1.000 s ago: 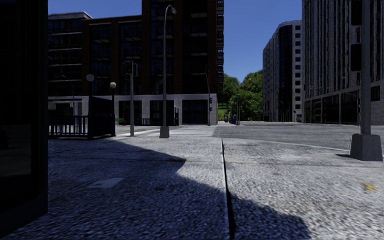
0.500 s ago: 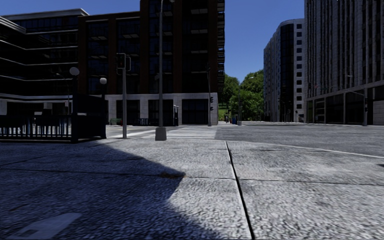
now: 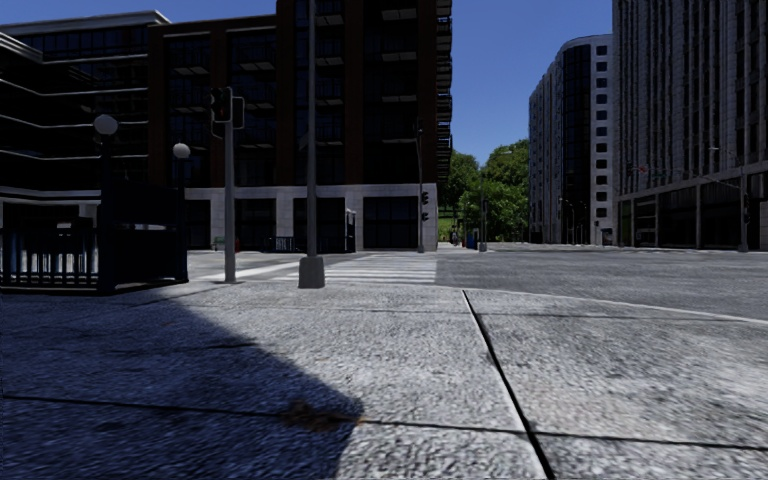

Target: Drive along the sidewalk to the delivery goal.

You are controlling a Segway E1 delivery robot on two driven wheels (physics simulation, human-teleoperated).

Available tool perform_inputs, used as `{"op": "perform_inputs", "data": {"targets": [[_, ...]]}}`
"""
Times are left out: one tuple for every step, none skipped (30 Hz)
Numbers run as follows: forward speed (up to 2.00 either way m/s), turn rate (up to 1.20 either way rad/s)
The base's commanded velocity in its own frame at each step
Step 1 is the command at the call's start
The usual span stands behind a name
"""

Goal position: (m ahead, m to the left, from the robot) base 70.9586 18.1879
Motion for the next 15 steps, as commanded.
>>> {"op": "perform_inputs", "data": {"targets": [[2.00, 0.00], [2.00, 0.00], [2.00, 0.00], [2.00, 0.00], [2.00, 0.00], [2.00, 0.00], [2.00, 0.00], [2.00, 0.00], [2.00, 0.00], [2.00, 0.00], [2.00, 0.00], [2.00, 0.00], [2.00, 0.00], [2.00, 0.00], [2.00, 0.00]]}}
